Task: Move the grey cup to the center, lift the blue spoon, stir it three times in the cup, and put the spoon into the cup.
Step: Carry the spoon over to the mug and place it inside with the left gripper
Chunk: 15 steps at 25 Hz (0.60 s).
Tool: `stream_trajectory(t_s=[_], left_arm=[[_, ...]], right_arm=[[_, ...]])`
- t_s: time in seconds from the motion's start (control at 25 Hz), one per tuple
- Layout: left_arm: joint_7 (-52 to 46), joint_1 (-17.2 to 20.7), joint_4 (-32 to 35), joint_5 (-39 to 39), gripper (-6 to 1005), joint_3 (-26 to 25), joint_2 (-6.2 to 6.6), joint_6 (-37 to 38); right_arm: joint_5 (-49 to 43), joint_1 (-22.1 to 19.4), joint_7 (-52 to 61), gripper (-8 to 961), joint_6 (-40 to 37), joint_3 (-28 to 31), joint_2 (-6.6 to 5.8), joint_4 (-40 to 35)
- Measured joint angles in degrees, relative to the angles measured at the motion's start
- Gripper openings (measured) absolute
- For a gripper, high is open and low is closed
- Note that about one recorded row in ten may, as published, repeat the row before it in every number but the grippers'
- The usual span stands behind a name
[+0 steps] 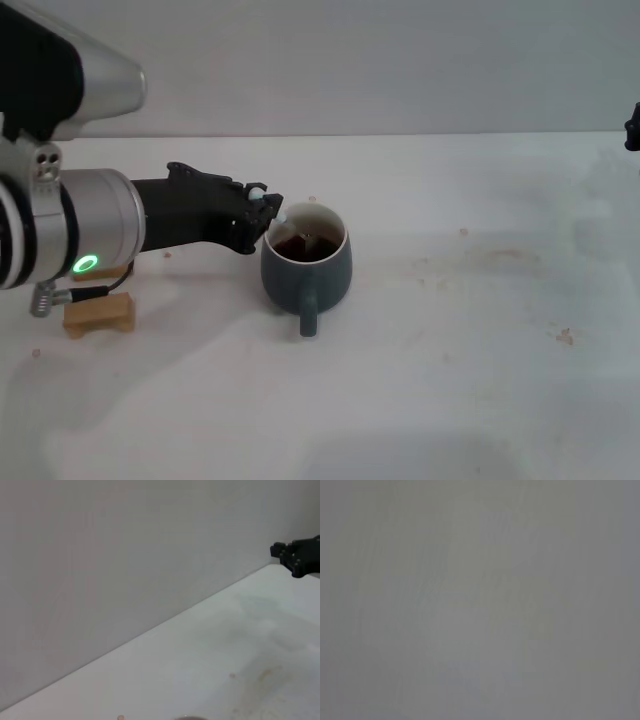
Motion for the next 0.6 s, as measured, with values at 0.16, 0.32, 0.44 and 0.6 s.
stream_trajectory(t_s=[0.16,0.32,0.44,0.6], left_arm=[[0.91,-1.60,2.05,0.00,144,-0.30,-0.03,0.16],[1.97,-3.70,4.82,0.00,144,-0.72,-0.04,0.52],[3.33,-5.39,7.51,-0.33,144,-1.26,-0.01,0.81],[7.69,-6.84,12.00,-4.92,144,-3.41,-0.05,1.50]], right_arm=[[0.00,-0.21,-0.02,62,0.05,-0.01,0.12,-0.02],[0.00,-0.97,-0.04,61,0.04,-0.28,0.25,0.13],[0.00,-1.48,0.03,61,-0.01,-0.33,0.34,0.27],[0.00,-2.06,0.08,61,0.31,-0.31,0.46,0.35]])
